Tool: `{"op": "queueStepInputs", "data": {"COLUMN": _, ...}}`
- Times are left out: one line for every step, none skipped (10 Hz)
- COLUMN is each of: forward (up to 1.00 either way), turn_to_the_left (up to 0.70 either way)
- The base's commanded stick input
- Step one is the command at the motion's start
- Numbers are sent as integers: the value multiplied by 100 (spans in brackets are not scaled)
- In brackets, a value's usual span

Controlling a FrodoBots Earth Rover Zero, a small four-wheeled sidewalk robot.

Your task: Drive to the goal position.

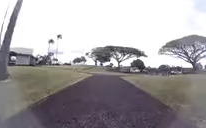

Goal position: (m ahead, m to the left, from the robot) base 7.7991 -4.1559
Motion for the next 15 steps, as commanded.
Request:
{"op": "queueStepInputs", "data": {"forward": 85, "turn_to_the_left": 0}}
{"op": "queueStepInputs", "data": {"forward": 85, "turn_to_the_left": 0}}
{"op": "queueStepInputs", "data": {"forward": 85, "turn_to_the_left": 0}}
{"op": "queueStepInputs", "data": {"forward": 85, "turn_to_the_left": 0}}
{"op": "queueStepInputs", "data": {"forward": 85, "turn_to_the_left": 0}}
{"op": "queueStepInputs", "data": {"forward": 85, "turn_to_the_left": 0}}
{"op": "queueStepInputs", "data": {"forward": 85, "turn_to_the_left": 0}}
{"op": "queueStepInputs", "data": {"forward": 85, "turn_to_the_left": 0}}
{"op": "queueStepInputs", "data": {"forward": 85, "turn_to_the_left": 0}}
{"op": "queueStepInputs", "data": {"forward": 85, "turn_to_the_left": 0}}
{"op": "queueStepInputs", "data": {"forward": 85, "turn_to_the_left": 0}}
{"op": "queueStepInputs", "data": {"forward": 85, "turn_to_the_left": 0}}
{"op": "queueStepInputs", "data": {"forward": 85, "turn_to_the_left": 0}}
{"op": "queueStepInputs", "data": {"forward": 85, "turn_to_the_left": 0}}
{"op": "queueStepInputs", "data": {"forward": 85, "turn_to_the_left": 0}}
